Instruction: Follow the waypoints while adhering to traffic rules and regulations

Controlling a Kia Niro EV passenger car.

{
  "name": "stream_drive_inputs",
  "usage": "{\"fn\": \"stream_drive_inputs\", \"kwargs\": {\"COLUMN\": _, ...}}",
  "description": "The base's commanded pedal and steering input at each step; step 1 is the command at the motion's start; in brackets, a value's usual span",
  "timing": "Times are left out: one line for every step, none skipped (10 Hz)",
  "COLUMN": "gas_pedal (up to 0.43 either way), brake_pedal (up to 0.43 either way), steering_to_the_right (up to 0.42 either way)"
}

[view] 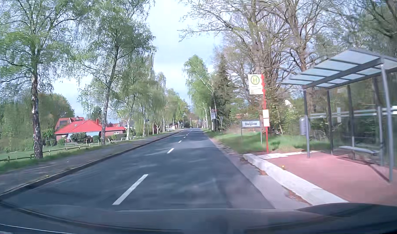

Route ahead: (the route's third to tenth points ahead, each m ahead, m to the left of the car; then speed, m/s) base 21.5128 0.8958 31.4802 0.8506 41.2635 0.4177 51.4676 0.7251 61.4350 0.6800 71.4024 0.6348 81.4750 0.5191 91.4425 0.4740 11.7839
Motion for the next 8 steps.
{"fn": "stream_drive_inputs", "kwargs": {"gas_pedal": 0.079, "brake_pedal": 0.0, "steering_to_the_right": -0.005}}
{"fn": "stream_drive_inputs", "kwargs": {"gas_pedal": 0.079, "brake_pedal": 0.0, "steering_to_the_right": -0.005}}
{"fn": "stream_drive_inputs", "kwargs": {"gas_pedal": 0.079, "brake_pedal": 0.0, "steering_to_the_right": -0.005}}
{"fn": "stream_drive_inputs", "kwargs": {"gas_pedal": 0.079, "brake_pedal": 0.0, "steering_to_the_right": -0.006}}
{"fn": "stream_drive_inputs", "kwargs": {"gas_pedal": 0.079, "brake_pedal": 0.0, "steering_to_the_right": -0.006}}
{"fn": "stream_drive_inputs", "kwargs": {"gas_pedal": 0.079, "brake_pedal": 0.0, "steering_to_the_right": -0.006}}
{"fn": "stream_drive_inputs", "kwargs": {"gas_pedal": 0.079, "brake_pedal": 0.0, "steering_to_the_right": -0.006}}
{"fn": "stream_drive_inputs", "kwargs": {"gas_pedal": 0.079, "brake_pedal": 0.0, "steering_to_the_right": -0.006}}
